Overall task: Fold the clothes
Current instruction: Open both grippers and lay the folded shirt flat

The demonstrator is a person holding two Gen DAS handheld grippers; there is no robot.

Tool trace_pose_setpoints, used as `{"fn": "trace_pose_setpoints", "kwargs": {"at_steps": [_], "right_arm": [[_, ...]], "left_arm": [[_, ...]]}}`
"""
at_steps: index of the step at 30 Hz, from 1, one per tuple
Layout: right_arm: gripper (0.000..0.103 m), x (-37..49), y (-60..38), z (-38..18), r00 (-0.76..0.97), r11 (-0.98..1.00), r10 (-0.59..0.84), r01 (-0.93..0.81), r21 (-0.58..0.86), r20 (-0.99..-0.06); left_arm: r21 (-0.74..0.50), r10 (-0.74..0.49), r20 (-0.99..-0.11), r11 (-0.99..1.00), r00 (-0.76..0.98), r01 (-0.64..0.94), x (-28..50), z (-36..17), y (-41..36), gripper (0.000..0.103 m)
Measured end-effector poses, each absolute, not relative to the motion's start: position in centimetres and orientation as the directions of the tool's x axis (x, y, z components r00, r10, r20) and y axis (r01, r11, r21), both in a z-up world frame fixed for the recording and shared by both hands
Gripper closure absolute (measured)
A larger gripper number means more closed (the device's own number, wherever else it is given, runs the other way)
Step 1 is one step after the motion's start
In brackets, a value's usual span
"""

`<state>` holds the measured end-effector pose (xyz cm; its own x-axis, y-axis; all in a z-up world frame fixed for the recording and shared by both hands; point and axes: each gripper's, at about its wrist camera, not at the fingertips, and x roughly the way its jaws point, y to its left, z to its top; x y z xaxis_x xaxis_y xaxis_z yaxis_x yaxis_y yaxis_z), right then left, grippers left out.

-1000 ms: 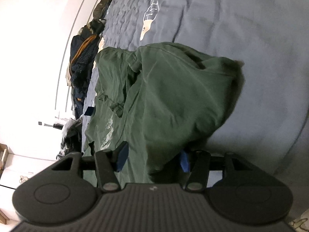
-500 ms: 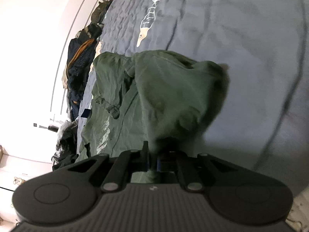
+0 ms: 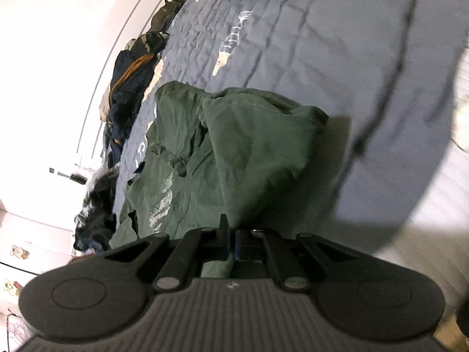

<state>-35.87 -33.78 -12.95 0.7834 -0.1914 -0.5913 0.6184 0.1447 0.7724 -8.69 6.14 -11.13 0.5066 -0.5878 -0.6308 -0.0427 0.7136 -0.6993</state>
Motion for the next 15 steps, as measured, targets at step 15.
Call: {"fn": "trace_pose_setpoints", "kwargs": {"at_steps": [15], "right_arm": [[0.093,-37.4,-29.6,-9.1,0.671,0.404,-0.19,0.719,0.565,-0.717]], "left_arm": [[-0.445,-0.448,-0.733,0.885,0.512,0.138,-12.4,-7.6,5.5,0.084]]}}
